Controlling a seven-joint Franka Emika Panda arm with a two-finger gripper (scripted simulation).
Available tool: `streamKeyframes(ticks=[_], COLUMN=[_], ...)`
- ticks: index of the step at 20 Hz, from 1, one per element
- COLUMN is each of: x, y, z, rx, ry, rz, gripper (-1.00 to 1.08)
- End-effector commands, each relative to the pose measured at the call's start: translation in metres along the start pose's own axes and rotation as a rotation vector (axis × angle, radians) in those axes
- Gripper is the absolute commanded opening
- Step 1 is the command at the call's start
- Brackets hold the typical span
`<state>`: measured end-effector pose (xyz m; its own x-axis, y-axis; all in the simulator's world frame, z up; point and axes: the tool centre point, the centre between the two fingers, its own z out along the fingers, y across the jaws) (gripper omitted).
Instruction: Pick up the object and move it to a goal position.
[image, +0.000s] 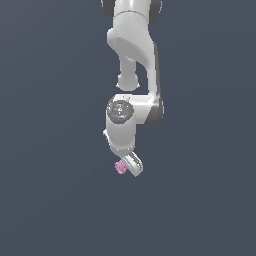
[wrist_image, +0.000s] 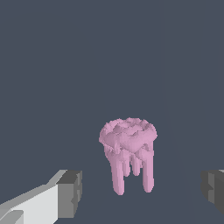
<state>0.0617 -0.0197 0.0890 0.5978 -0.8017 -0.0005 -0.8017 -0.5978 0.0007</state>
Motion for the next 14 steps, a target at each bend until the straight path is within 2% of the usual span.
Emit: streamKeyframes(ticks=[1,6,14], x=[0.0,0.0,0.0], y=[-0.001,0.0,0.001], z=[0.0,0.006,0.044], rx=[0.001,0.0,0.001], ry=[0.0,0.0,0.0], rz=[0.008,0.004,0.008], gripper=[1.0,1.0,1.0])
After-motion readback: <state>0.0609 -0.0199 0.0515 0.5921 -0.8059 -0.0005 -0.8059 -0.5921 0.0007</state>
